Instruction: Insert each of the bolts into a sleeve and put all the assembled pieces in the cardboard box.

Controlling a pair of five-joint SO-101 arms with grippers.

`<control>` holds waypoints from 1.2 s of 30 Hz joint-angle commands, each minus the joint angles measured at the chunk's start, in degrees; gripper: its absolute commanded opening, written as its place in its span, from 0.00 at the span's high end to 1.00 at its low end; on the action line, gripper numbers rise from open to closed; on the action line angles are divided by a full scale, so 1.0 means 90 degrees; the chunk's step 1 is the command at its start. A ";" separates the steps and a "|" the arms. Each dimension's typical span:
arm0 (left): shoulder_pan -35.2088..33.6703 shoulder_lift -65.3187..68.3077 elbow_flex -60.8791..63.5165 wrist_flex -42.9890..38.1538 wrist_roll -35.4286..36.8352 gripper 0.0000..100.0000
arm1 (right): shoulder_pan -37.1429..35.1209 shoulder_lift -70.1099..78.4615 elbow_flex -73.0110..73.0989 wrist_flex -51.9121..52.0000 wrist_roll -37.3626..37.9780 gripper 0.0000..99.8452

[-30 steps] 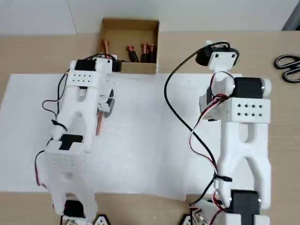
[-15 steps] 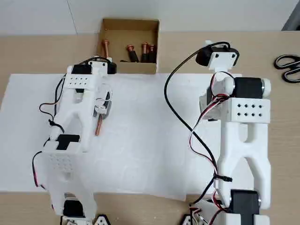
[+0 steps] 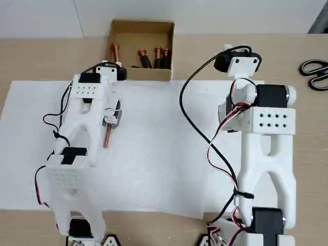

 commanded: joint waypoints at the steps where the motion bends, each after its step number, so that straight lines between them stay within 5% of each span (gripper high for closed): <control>1: 0.0010 -0.0088 0.0112 -0.0342 0.0176 0.98 | -0.0024 -0.0249 -0.0039 -0.0015 0.0059 1.00; 11: 0.0010 -0.0176 0.0122 -0.0293 0.0215 0.99 | -0.0024 -0.0259 -0.0039 -0.0015 0.0068 1.00; 19: 0.0010 -0.1309 -0.1665 0.1514 0.0215 0.99 | -0.0044 -0.0308 -0.0049 -0.0015 0.0088 1.00; 23: -0.0029 -0.2256 -0.1949 0.1670 0.0283 0.99 | -0.0054 -0.0405 -0.0068 -0.0015 0.0088 1.00; 29: 0.0039 -0.4366 -0.1402 0.1661 0.0752 0.99 | -0.0112 -0.1451 -0.0039 -0.0015 0.0088 1.00; 36: 0.0332 -0.7023 0.0444 0.1387 0.0752 0.99 | -0.1099 -0.2642 -0.0010 -0.0015 0.0068 1.00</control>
